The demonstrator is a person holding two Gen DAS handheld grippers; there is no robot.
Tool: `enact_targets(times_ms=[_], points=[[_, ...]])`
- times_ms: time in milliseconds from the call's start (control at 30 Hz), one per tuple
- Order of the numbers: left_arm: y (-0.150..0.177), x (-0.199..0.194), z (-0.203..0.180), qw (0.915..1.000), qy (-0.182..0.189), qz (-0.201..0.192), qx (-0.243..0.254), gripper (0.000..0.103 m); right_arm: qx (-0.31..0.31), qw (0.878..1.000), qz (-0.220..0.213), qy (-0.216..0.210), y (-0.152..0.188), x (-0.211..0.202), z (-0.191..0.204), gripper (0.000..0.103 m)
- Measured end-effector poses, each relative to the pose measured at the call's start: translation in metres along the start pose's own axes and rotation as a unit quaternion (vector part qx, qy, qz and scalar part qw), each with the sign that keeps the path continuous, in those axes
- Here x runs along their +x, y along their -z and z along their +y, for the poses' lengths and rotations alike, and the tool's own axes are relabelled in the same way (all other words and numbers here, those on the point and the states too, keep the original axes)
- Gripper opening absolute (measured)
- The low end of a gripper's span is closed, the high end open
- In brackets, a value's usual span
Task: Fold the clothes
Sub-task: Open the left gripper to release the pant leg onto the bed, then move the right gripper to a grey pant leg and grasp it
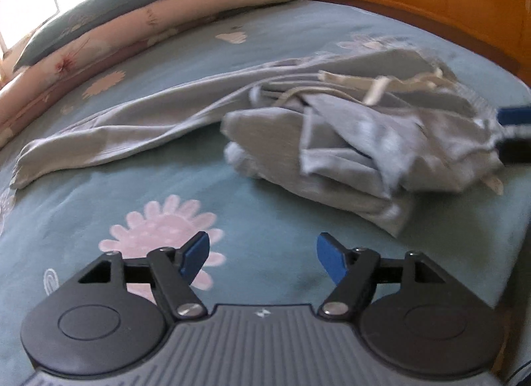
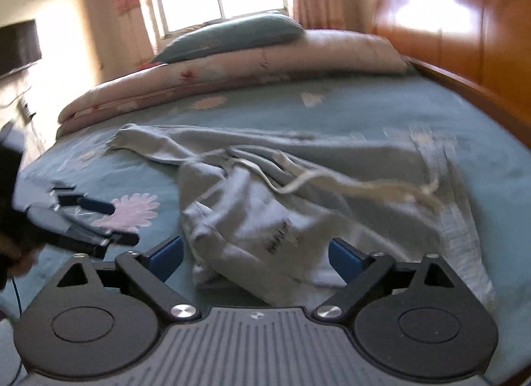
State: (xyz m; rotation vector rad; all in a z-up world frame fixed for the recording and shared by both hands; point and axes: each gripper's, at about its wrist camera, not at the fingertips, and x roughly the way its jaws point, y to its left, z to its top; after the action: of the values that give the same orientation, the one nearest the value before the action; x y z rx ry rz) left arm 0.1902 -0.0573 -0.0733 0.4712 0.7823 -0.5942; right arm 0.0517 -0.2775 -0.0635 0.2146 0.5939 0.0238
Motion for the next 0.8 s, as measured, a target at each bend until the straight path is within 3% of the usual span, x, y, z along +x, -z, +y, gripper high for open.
enact_targets(times_ms=[133,267,400,533,667,800], points=[[0.006,0.007,-0.021,0.9999,0.005,0.004,0.016,0.073,0.026,1.0,0.013,0.008,0.006,0.006,-0.019,0.098],[0.003,0.006,-0.03,0.9997,0.019,-0.011,0.008,0.073,0.02,1.0,-0.005,0.0,-0.006,0.009,-0.037,0.098],[-0.008,0.006,-0.033,0.9993,0.023,-0.028,0.005,0.073,-0.055,0.998,-0.029,-0.015,-0.046,0.02,-0.049,0.097],[-0.02,0.006,-0.036,0.9986,0.025,-0.048,0.001,0.073,-0.147,0.988,-0.038,0.009,-0.099,0.043,-0.059,0.092],[-0.031,0.009,-0.037,0.9973,0.028,-0.068,0.001,0.073,-0.188,0.982,-0.004,0.027,-0.15,0.093,-0.08,0.073],[-0.039,0.016,-0.037,0.9963,0.037,-0.077,0.01,0.073,-0.194,0.98,0.051,0.019,-0.18,0.163,-0.105,0.052]])
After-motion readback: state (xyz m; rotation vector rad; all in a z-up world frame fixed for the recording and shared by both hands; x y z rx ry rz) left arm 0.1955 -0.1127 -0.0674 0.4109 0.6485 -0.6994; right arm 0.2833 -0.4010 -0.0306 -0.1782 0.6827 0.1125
